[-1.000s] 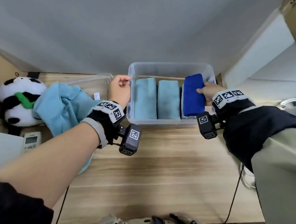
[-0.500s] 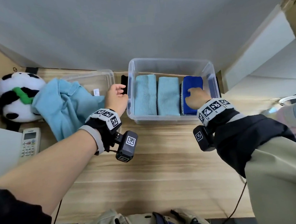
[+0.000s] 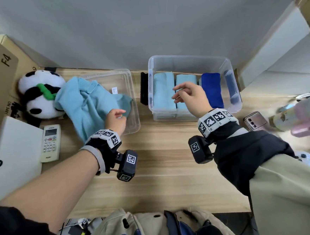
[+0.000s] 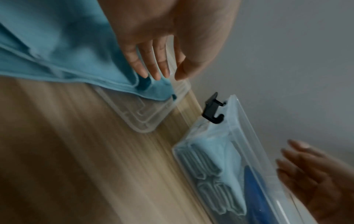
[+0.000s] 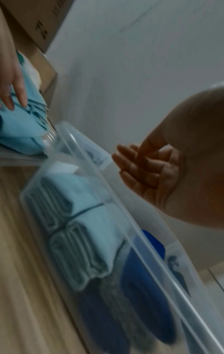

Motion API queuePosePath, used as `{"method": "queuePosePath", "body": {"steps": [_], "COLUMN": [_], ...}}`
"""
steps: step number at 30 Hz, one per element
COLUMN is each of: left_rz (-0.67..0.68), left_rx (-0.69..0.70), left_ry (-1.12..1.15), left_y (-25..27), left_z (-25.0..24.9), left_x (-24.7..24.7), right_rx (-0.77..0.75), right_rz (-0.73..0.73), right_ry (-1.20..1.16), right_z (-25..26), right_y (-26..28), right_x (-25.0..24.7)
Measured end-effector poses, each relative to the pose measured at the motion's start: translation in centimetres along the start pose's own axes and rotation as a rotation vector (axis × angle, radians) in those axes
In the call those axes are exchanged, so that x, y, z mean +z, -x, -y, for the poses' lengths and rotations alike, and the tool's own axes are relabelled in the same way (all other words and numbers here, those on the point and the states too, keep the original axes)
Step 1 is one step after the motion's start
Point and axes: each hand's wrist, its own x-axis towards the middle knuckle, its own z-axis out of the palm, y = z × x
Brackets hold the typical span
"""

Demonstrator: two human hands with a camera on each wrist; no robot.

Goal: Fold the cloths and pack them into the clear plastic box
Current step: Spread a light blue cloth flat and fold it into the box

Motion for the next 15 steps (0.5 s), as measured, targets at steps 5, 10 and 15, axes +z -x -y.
{"method": "queuePosePath", "body": {"steps": [5, 10, 15], "left_rz": [-0.034, -0.085, -0.071], "left_rx": [-0.044, -0.160, -0.272], "left_ry": [-0.085, -0.244, -0.182], "left_y": [-0.1, 0.2, 1.0], "left_z": [3.8, 7.2, 9.2], "left_x": [-3.8, -7.2, -8.8], "right_rx": [-0.048, -0.080, 0.023], "right_rz": [0.075, 0.186, 0.292], "right_ry": [-0.099, -0.015, 0.038], "right_z": [1.8, 1.1, -1.3], "right_y": [3.6, 6.8, 9.2], "right_x": [5.1, 9.8, 13.7]}}
